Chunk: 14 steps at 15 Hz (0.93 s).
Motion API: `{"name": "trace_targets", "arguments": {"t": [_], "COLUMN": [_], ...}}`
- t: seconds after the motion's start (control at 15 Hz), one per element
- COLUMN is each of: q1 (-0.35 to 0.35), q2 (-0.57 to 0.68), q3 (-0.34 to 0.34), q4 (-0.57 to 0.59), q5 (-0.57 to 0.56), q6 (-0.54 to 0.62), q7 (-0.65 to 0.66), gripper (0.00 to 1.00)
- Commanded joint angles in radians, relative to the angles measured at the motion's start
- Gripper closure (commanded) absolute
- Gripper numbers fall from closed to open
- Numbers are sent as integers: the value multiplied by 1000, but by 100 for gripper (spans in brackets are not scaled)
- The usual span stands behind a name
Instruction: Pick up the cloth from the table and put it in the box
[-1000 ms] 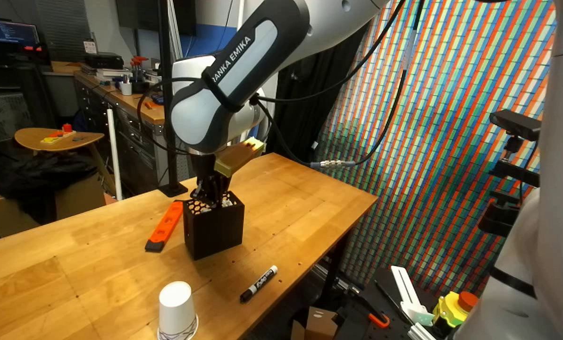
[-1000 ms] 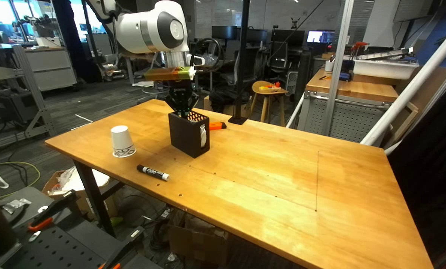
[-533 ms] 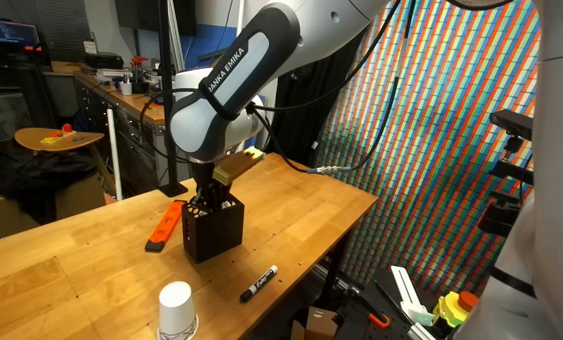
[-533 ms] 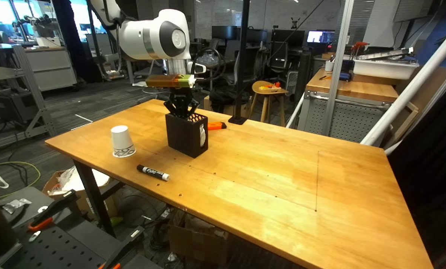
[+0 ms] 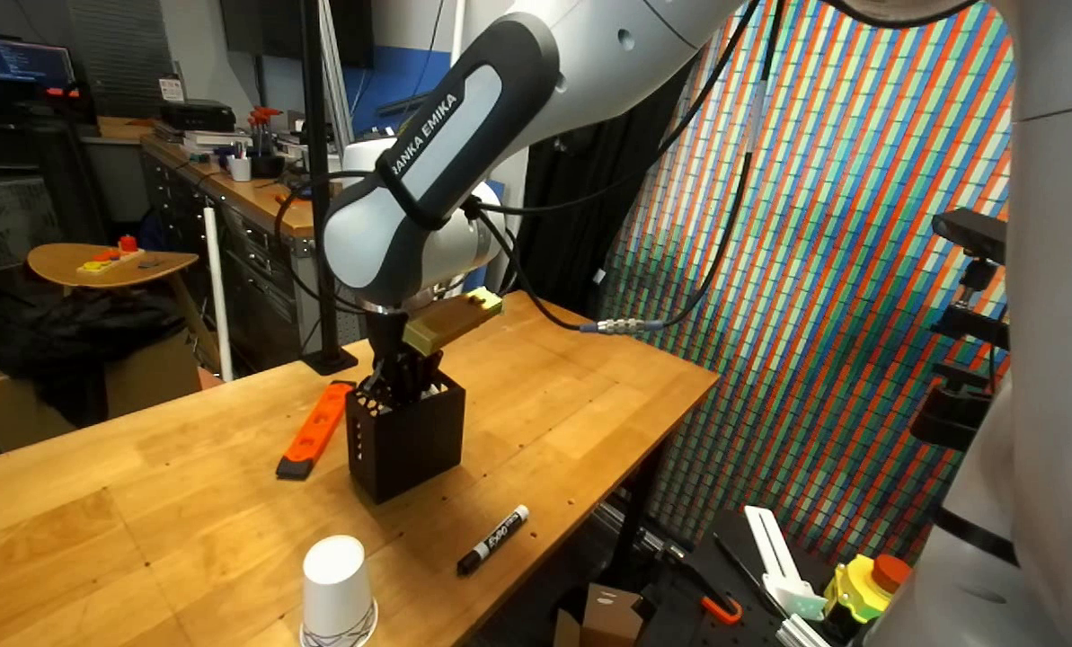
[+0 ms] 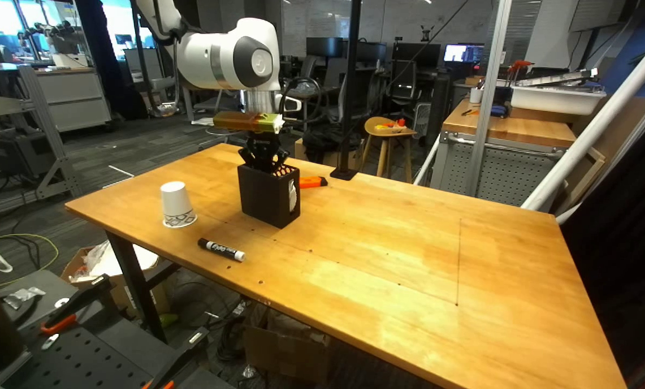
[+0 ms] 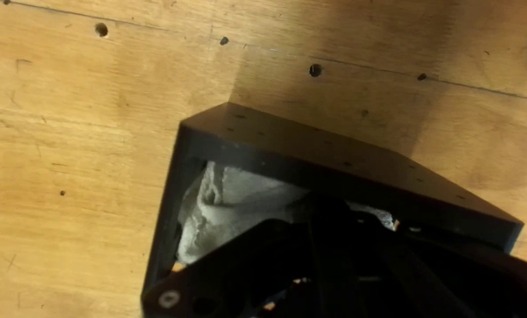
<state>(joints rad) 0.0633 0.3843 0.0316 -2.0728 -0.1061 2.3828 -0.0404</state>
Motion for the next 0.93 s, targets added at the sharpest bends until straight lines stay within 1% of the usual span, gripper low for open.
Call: {"name": "trace_targets", "arguments": {"t": [0.0,0.33,0.6,0.87], "q1": [-18,-18,-23,-15], "q2": [56,85,105,46], "q3": [16,11,18,9], "q4": [23,69,74,43], "q5": [35,27,36,12], "q6": [37,36,33,29], "q7": [-34,-39,-54,-57], "gripper": [100,99,100,99]}}
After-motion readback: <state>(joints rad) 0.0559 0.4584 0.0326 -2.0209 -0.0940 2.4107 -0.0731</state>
